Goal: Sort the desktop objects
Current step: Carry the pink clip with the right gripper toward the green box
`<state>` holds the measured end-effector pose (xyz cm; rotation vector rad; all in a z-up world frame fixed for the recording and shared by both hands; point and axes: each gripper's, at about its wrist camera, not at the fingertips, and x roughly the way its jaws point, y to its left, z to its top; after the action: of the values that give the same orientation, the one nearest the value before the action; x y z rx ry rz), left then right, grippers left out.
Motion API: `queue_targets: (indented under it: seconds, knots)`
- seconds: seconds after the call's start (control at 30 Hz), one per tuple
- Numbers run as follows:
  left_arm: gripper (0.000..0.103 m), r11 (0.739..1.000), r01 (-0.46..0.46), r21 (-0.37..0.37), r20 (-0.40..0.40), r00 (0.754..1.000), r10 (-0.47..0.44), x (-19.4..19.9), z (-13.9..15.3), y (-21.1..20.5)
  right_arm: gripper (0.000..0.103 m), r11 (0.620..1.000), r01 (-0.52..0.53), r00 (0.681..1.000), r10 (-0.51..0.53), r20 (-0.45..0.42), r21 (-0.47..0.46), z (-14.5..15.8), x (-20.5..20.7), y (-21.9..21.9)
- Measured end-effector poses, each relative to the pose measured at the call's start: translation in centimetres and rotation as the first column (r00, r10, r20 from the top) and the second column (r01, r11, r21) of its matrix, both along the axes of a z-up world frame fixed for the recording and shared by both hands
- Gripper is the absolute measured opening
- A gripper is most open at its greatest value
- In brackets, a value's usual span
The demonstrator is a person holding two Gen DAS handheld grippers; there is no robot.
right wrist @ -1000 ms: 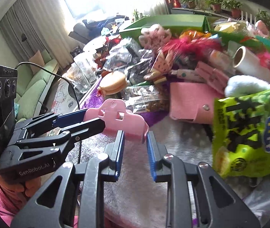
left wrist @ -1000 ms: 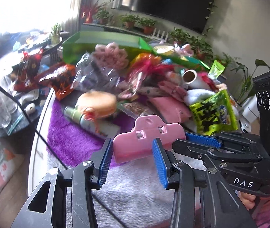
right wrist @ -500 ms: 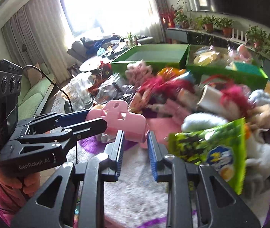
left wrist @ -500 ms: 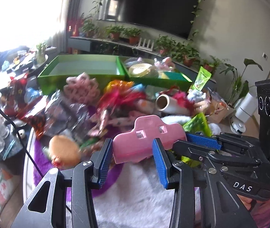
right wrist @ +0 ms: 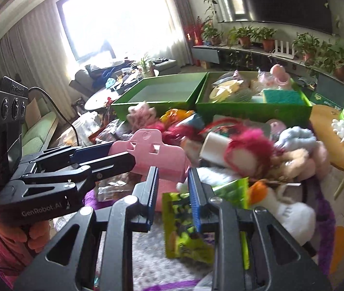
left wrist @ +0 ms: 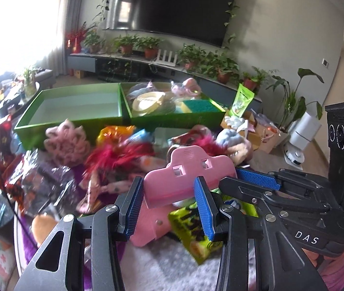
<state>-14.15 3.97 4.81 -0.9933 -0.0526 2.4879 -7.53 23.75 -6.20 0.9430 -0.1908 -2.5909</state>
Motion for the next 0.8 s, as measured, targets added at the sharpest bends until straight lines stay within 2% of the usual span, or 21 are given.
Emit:
queue_targets:
  seconds: [0.13,0.33,0.8]
  knots:
    - [0.042,1.0,0.02,-0.005,-0.013,1.0,-0.02,-0.9,0.8,1.2,0.026,1.0,0.023,1.0,-0.022,-0.021,0.003,0.7,-0.7,1.1]
    - [0.042,0.997,0.049,-0.051,-0.064,0.997,-0.053,-2.2,2.1,3.4,0.026,0.999,0.046,0.998,-0.046,-0.054,0.01,1.8,-1.7,2.7]
    - [0.042,0.992,0.103,-0.073,-0.087,0.99,-0.109,-6.3,3.5,7.4,0.026,0.995,0.1,0.992,-0.099,-0.073,0.004,3.2,-5.1,6.8]
